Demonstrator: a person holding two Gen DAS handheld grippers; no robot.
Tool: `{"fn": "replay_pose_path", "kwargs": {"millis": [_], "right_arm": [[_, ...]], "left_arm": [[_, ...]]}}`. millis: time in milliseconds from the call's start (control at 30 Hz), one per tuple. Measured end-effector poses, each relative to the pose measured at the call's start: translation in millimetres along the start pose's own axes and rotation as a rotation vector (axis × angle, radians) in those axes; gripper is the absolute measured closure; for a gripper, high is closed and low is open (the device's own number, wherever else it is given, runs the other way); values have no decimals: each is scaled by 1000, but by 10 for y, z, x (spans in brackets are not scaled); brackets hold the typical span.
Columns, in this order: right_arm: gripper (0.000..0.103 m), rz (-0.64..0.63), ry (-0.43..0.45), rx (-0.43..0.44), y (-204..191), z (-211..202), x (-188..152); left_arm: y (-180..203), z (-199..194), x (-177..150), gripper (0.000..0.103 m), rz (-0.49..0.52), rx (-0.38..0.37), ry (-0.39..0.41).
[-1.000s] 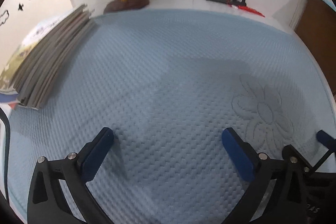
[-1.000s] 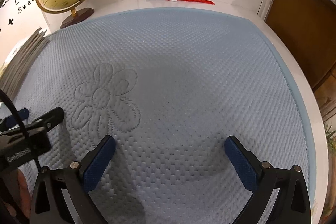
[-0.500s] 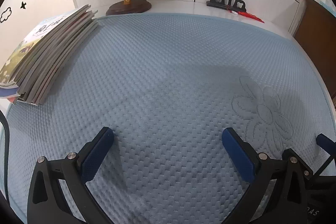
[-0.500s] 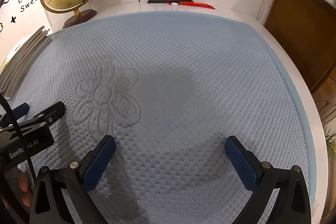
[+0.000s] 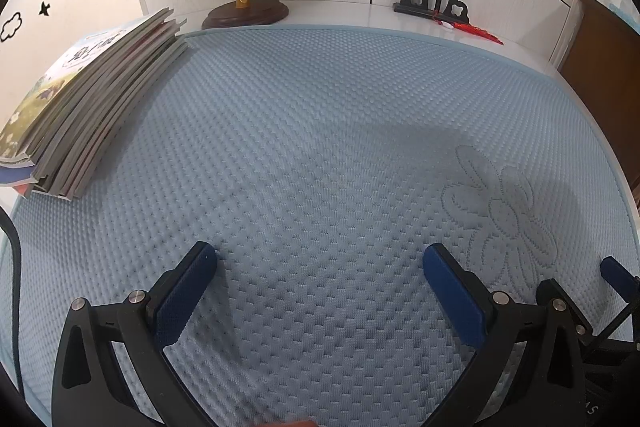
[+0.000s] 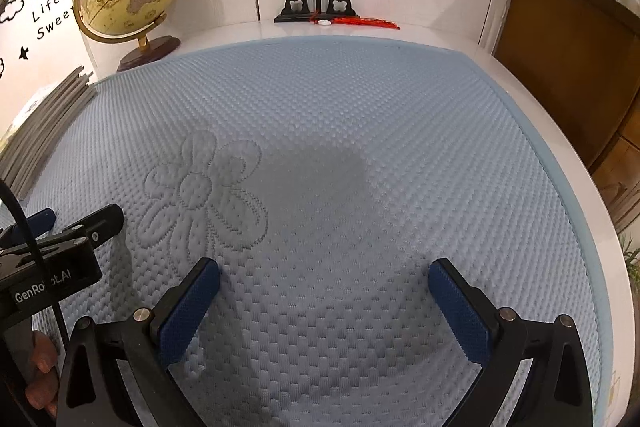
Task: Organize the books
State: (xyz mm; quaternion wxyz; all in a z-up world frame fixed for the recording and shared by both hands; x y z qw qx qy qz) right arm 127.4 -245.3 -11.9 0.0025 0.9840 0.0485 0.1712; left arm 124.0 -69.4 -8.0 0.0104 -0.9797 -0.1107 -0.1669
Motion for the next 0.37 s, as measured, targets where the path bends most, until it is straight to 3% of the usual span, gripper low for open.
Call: {"fn": "replay_pose_path", "kwargs": {"millis": [367], "right_arm": [[0, 0, 0, 0, -16, 8, -8]], "left_arm": [[-12, -2, -8, 0, -4, -14, 6]]}}
Point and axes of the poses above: each gripper's, at about its wrist camera, not at the fingertips, and z roughly the way its jaws point, y to its right, x to its top, the point moved 3 cm from there along z, roughly the way its jaws point, and after that the axes turned 15 degrees about -y, right-handed, at the moved point
